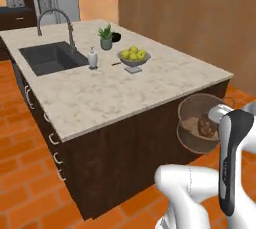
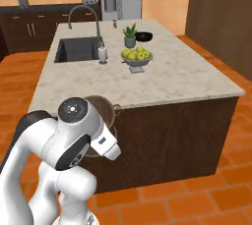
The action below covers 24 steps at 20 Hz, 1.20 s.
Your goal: Open the cabinet, pick up the bread from the cabinet and place it in the basket. Then move the basket to the dining counter.
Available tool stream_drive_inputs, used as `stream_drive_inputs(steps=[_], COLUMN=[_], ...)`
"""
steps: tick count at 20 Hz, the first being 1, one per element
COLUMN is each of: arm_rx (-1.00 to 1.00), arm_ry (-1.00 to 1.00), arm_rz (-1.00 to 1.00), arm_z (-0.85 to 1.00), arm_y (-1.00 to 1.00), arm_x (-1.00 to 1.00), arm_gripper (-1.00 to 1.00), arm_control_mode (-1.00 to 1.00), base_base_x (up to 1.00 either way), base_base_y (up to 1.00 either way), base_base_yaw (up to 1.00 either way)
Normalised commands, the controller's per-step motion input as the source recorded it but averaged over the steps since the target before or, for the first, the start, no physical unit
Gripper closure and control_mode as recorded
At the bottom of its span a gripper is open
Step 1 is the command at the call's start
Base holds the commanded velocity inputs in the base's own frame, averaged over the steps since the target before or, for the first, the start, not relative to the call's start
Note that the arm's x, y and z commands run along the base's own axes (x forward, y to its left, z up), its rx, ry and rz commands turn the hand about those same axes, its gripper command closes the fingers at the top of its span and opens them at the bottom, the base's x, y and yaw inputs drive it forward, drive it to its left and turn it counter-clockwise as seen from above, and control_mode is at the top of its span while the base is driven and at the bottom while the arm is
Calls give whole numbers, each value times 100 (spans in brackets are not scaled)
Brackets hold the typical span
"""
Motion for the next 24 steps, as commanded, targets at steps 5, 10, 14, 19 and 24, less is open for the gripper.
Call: stream_drive_inputs(steps=[5, 10, 14, 19, 24], arm_rx=[0, 0, 0, 0, 0], arm_ry=[0, 0, 0, 0, 12], arm_rz=[0, 0, 0, 0, 1], arm_z=[0, 0, 0, 0, 0], arm_y=[0, 0, 0, 0, -8], arm_x=[0, 0, 0, 0, 64], arm_gripper=[100, 100, 100, 100, 100], arm_control_mode=[100, 100, 100, 100, -100], base_base_x=[100, 87, 26, 0, 9], base_base_y=[-17, -12, -3, -16, 0], base_base_yaw=[73, 37, 27, 29, 3])
